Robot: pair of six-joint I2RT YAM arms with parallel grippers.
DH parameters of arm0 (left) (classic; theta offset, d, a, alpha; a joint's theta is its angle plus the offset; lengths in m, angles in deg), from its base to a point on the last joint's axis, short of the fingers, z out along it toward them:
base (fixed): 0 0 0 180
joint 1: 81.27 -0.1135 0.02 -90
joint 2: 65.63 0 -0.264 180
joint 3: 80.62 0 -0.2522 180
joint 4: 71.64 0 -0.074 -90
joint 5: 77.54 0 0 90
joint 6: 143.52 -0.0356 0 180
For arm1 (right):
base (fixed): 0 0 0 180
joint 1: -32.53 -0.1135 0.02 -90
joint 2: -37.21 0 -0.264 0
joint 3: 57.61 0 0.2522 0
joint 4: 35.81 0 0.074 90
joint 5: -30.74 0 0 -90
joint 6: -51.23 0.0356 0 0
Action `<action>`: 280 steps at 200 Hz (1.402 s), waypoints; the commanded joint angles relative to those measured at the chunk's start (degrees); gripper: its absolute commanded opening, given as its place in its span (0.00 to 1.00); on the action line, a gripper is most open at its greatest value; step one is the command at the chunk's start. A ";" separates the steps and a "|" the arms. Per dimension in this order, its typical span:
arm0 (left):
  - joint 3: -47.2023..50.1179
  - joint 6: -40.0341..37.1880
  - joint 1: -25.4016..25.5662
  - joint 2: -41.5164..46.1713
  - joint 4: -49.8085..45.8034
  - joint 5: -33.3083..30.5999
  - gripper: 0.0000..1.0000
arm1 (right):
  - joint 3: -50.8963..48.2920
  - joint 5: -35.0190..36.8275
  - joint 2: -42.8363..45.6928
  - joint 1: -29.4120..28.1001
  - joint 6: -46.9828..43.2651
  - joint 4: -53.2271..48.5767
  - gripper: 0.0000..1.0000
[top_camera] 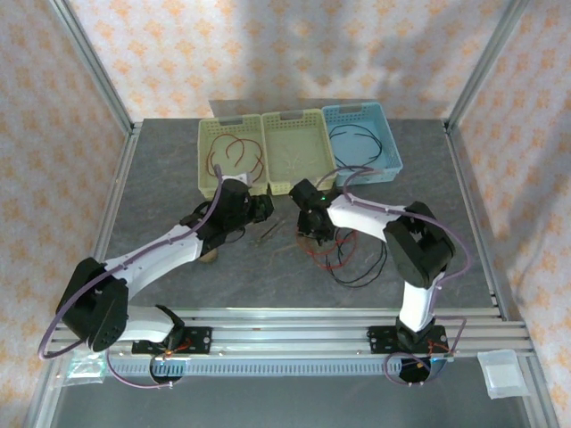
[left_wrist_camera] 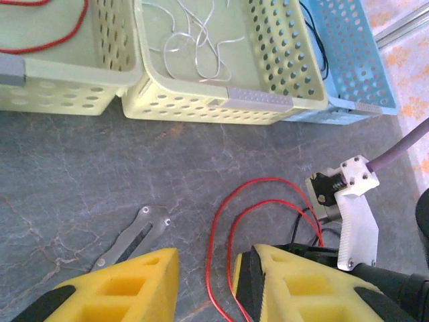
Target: Untangle the cables
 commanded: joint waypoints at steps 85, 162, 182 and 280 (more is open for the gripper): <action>-6.19 -0.17 -0.29 -2.87 -3.82 -0.66 0.36 | 5.25 1.22 -5.61 -1.01 -1.88 -2.30 0.30; -3.23 0.59 -2.72 1.10 -2.73 -2.48 0.33 | 4.64 2.17 -7.71 -1.37 -2.39 -3.45 0.24; -1.24 0.96 -4.44 3.46 -0.46 -1.08 0.34 | 3.52 2.06 -7.34 -1.37 -1.96 -2.64 0.21; -1.14 -2.68 -10.45 7.53 0.84 4.01 0.84 | 4.25 1.08 -3.46 -1.10 -0.35 -0.59 0.00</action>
